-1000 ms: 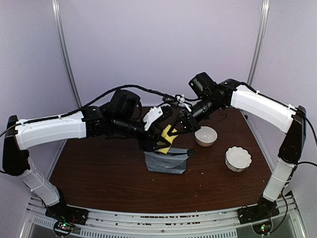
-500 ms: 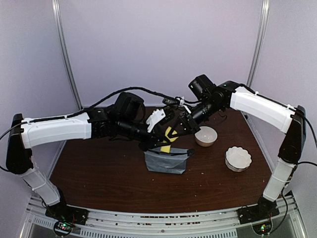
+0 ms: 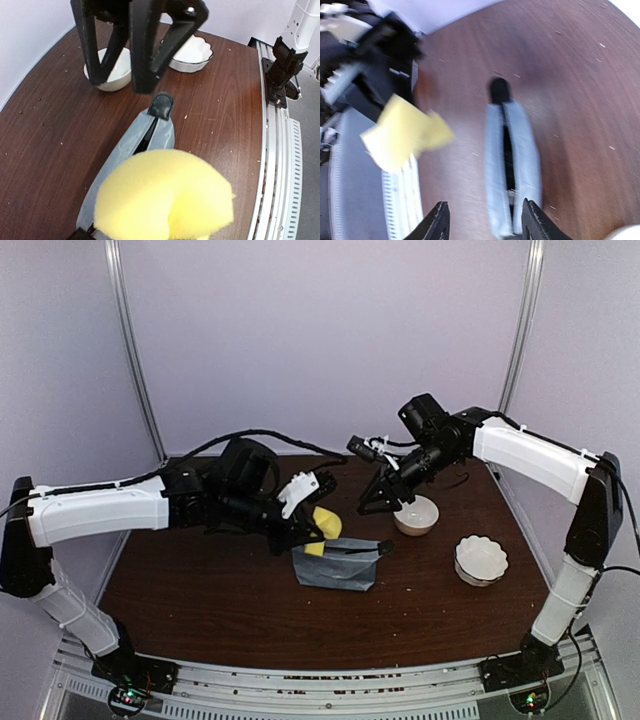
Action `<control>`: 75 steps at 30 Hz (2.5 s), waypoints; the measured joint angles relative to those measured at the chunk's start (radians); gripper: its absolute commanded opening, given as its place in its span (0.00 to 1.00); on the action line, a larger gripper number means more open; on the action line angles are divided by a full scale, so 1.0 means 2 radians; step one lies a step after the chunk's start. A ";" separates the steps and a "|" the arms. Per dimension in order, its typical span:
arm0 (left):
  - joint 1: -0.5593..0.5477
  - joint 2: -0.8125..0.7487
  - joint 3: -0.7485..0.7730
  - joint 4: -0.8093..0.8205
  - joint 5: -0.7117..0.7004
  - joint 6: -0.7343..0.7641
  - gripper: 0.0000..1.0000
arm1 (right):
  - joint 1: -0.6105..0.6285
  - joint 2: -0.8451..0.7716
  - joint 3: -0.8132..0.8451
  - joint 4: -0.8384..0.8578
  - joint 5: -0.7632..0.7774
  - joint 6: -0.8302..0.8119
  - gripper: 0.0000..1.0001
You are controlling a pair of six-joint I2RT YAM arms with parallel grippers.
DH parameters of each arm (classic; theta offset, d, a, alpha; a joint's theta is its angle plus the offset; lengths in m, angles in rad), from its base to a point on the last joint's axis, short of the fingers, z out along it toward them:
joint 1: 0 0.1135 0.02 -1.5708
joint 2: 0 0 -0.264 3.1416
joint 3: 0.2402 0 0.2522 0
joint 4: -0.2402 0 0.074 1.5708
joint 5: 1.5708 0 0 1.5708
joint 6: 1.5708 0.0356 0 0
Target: Sort the hair-cutting tools
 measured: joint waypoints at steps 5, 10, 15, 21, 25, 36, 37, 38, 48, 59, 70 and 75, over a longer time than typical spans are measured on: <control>0.000 -0.041 -0.039 -0.023 -0.029 -0.009 0.00 | -0.002 0.038 0.011 -0.002 0.091 -0.027 0.56; 0.000 -0.077 -0.079 -0.024 -0.049 -0.023 0.00 | 0.013 0.091 0.037 -0.013 0.156 -0.050 0.58; 0.000 -0.110 -0.108 -0.023 -0.069 -0.036 0.00 | 0.037 0.127 0.066 -0.031 0.191 -0.068 0.60; 0.000 -0.133 -0.123 -0.023 -0.086 -0.043 0.00 | 0.055 0.143 0.077 -0.044 0.198 -0.077 0.61; 0.000 -0.133 -0.126 -0.023 -0.091 -0.044 0.00 | 0.059 0.159 0.089 -0.051 0.198 -0.077 0.61; 0.000 -0.131 -0.131 -0.019 -0.095 -0.046 0.00 | 0.059 0.213 0.132 -0.075 0.204 -0.075 0.28; 0.000 -0.130 -0.131 -0.019 -0.095 -0.046 0.00 | 0.059 0.213 0.132 -0.078 0.201 -0.078 0.25; 0.000 -0.130 -0.131 -0.019 -0.095 -0.046 0.00 | 0.059 0.213 0.132 -0.080 0.196 -0.078 0.21; -0.002 -0.130 -0.131 -0.019 -0.085 -0.043 0.00 | 0.079 0.212 0.127 -0.130 0.104 -0.110 0.08; -0.041 -0.121 -0.130 -0.005 -0.057 -0.006 0.00 | 0.108 0.211 0.126 -0.220 -0.004 -0.149 0.08; -0.076 -0.029 -0.118 0.037 -0.020 0.010 0.00 | 0.108 0.212 0.126 -0.205 -0.016 -0.111 0.27; -0.094 -0.012 -0.103 0.038 -0.020 0.016 0.00 | 0.108 0.210 0.116 -0.198 -0.014 -0.111 0.45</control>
